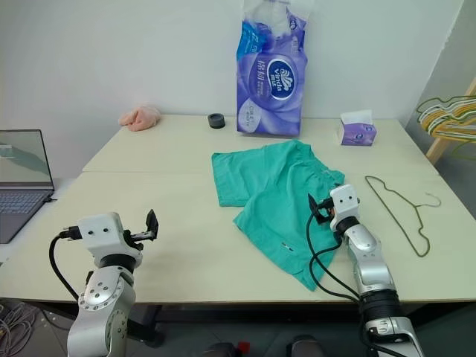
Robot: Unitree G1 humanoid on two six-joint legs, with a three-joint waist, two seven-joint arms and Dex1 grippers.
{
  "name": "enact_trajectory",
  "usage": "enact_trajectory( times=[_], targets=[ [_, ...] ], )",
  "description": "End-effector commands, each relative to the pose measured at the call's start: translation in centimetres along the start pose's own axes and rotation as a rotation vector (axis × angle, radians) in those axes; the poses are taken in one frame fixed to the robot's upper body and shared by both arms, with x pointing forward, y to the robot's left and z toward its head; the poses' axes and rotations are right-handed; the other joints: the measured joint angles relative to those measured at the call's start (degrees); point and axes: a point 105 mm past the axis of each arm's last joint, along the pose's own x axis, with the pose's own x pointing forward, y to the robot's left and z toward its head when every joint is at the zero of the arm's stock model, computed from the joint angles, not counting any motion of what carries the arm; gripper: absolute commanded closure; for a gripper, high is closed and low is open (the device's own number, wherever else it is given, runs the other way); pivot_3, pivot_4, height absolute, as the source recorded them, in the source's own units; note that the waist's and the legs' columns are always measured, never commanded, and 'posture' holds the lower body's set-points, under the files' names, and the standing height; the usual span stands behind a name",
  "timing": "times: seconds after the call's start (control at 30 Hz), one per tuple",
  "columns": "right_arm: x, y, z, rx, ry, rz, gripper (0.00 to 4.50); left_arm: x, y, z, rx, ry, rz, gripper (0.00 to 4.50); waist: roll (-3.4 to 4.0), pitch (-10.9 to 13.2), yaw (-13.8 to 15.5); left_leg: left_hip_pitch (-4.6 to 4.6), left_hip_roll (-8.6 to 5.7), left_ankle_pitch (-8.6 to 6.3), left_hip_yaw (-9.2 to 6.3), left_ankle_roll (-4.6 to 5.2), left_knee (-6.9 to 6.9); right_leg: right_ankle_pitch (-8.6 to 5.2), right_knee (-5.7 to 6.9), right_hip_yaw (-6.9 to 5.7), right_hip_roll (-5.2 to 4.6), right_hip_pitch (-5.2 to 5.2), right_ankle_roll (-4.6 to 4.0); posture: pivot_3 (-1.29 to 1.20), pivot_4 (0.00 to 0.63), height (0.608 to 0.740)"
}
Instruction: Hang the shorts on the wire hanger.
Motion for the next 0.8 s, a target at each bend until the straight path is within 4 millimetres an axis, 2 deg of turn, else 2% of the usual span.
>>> enact_trajectory(
  times=[0.03, 0.47, 0.8],
  targets=[
    [0.1, -0.6, 1.7, -0.02, -0.059, -0.018, 0.02, 0.0, -0.7, 2.0, 0.039, -0.091, -0.051, 0.0, 0.0, 0.0, 0.0, 0.0, 0.0, 0.0, 0.01, 0.0, 0.0, 0.0, 0.0, 0.0, 0.0, 0.0, 0.0, -0.03, 0.0, 0.74],
    [-0.1, -0.6, 1.6, -0.016, -0.056, -0.019, 0.02, -0.2, -2.0, 1.9, 0.052, -0.087, -0.132, 0.0, 0.01, 0.0, -0.1, 0.0, 0.01, 0.0, 0.11, 0.0, 0.0, 0.0, 0.01, 0.03, 0.02, -0.04, 0.0, -0.04, 0.0, 0.74],
    [0.0, -1.1, 2.4, -0.028, -0.073, -0.016, 0.02, -0.4, -3.2, 1.9, 0.029, -0.094, -0.224, 0.0, 0.01, 0.0, -0.5, 0.0, 0.01, 0.0, 0.16, 0.0, 0.0, 0.0, 0.01, 0.05, 0.02, -0.05, 0.01, -0.07, 0.0, 0.74]
  ],
)
